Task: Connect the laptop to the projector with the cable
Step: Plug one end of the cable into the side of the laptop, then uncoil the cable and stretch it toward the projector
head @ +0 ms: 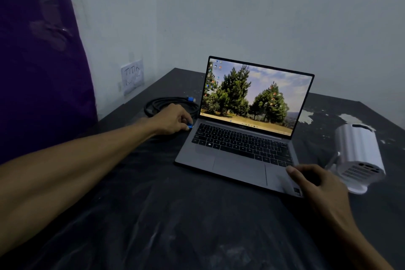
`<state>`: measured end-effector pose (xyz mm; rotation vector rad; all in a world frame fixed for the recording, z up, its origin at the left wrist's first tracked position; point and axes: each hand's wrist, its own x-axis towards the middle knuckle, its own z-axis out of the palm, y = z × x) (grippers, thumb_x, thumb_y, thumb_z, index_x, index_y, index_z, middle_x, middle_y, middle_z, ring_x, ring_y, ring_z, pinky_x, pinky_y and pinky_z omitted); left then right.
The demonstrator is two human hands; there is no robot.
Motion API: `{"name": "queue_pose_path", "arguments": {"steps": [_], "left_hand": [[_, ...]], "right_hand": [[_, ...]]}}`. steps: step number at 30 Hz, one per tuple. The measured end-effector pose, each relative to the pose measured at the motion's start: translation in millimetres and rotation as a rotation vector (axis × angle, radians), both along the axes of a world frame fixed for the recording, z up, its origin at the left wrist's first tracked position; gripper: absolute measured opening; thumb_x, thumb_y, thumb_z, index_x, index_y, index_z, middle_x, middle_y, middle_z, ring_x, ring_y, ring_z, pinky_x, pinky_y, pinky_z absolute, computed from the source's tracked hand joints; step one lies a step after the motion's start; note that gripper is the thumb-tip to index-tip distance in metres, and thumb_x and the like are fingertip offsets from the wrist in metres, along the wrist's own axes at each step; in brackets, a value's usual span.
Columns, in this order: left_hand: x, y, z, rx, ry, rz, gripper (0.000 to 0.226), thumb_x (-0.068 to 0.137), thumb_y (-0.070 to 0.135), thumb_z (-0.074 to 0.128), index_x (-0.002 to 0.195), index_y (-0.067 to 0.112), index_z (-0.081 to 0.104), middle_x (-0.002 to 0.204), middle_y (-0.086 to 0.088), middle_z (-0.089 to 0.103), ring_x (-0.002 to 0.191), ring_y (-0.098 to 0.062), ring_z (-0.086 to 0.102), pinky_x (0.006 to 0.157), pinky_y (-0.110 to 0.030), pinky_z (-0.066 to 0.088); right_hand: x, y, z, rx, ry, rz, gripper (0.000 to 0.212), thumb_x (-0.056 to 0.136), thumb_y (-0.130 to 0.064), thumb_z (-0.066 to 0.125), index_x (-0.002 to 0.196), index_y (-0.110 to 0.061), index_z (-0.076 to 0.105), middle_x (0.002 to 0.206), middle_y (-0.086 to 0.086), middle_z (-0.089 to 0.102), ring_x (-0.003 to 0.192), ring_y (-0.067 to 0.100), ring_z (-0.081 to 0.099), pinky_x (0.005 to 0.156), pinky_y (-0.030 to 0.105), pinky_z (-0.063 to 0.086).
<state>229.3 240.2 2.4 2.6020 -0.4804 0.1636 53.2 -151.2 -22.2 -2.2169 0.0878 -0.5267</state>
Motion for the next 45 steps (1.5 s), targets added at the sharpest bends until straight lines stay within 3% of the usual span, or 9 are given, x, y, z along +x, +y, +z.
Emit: {"name": "queue_pose_path", "arguments": {"steps": [20,25,27,31,35,38,41,43,45], "left_hand": [[1.6,-3.4,-1.9,0.094,-0.035,-0.034,0.024,0.092,0.015,0.075,0.116,0.014,0.077,0.087,0.013,0.057,0.072,0.002,0.055,0.062,-0.013,0.039],[16.2,1.6,38.6,0.154,0.095,-0.051,0.013,0.091,0.021,0.074,0.102,0.02,0.081,0.098,0.008,0.077,0.078,0.002,0.067,0.08,-0.026,0.053],[24.9,1.5,44.2,0.086,0.009,0.077,0.011,0.088,0.023,0.077,0.096,0.018,0.08,0.104,-0.002,0.078,0.087,-0.009,0.07,0.086,-0.037,0.06],[34.6,-7.0,29.0,0.362,0.127,0.254,0.052,0.083,0.045,0.079,0.119,0.01,0.065,0.124,-0.007,0.065,0.107,-0.031,0.066,0.095,-0.047,0.056],[36.9,-23.6,23.7,0.493,-0.004,0.252,0.02,0.09,0.022,0.071,0.096,0.016,0.054,0.115,-0.014,0.065,0.087,-0.03,0.062,0.073,-0.044,0.055],[34.5,-32.3,18.0,0.644,-0.103,0.237,0.016,0.088,0.012,0.066,0.091,0.015,0.05,0.113,-0.014,0.064,0.098,-0.036,0.064,0.068,-0.041,0.046],[36.3,-29.4,20.6,0.522,-0.158,0.369,0.02,0.085,0.01,0.064,0.104,0.008,0.062,0.117,-0.018,0.067,0.107,-0.04,0.066,0.07,-0.04,0.047],[37.2,-22.4,27.3,0.319,-0.219,0.472,0.025,0.087,0.011,0.062,0.112,0.005,0.062,0.117,-0.021,0.067,0.107,-0.042,0.066,0.069,-0.039,0.046],[35.0,-13.3,35.6,0.043,-0.283,0.57,0.012,0.093,0.014,0.059,0.102,0.007,0.058,0.113,-0.023,0.066,0.101,-0.043,0.065,0.067,-0.039,0.045]], "right_hand": [[-0.1,-1.5,0.4,0.03,0.007,0.012,0.022,0.086,-0.045,0.078,0.085,-0.022,0.078,0.086,-0.013,0.073,0.082,0.004,0.069,0.07,0.024,0.048],[2.0,-1.0,-1.9,0.024,-0.021,-0.043,0.02,0.09,-0.043,0.075,0.089,-0.024,0.077,0.084,-0.014,0.075,0.071,-0.014,0.068,0.064,0.022,0.048],[2.7,-1.7,-3.3,0.01,-0.028,-0.051,0.016,0.09,-0.04,0.076,0.088,-0.025,0.077,0.078,-0.009,0.077,0.066,-0.005,0.071,0.066,0.031,0.056],[6.4,-3.7,-6.6,-0.018,-0.025,-0.044,0.011,0.09,-0.033,0.078,0.082,-0.026,0.076,0.084,-0.012,0.075,0.078,0.013,0.073,0.08,0.044,0.06],[7.0,-5.8,-6.7,-0.041,-0.015,-0.042,0.01,0.09,-0.033,0.077,0.083,-0.027,0.075,0.092,-0.011,0.074,0.083,0.016,0.072,0.082,0.044,0.059],[6.6,-5.9,-7.8,-0.041,-0.024,-0.047,0.01,0.09,-0.032,0.078,0.082,-0.027,0.075,0.093,-0.008,0.076,0.082,0.015,0.072,0.079,0.041,0.058],[7.0,-5.9,-7.1,-0.053,-0.028,-0.047,0.009,0.09,-0.032,0.078,0.082,-0.029,0.075,0.093,-0.009,0.074,0.085,0.012,0.07,0.08,0.04,0.057],[7.4,-6.1,-7.0,-0.051,-0.027,-0.05,0.008,0.089,-0.032,0.078,0.082,-0.029,0.075,0.092,-0.009,0.074,0.086,0.011,0.07,0.08,0.041,0.057],[7.5,-6.6,-7.2,-0.052,-0.029,-0.057,0.009,0.089,-0.032,0.079,0.082,-0.029,0.074,0.092,-0.009,0.074,0.086,0.01,0.07,0.079,0.04,0.057]]}}
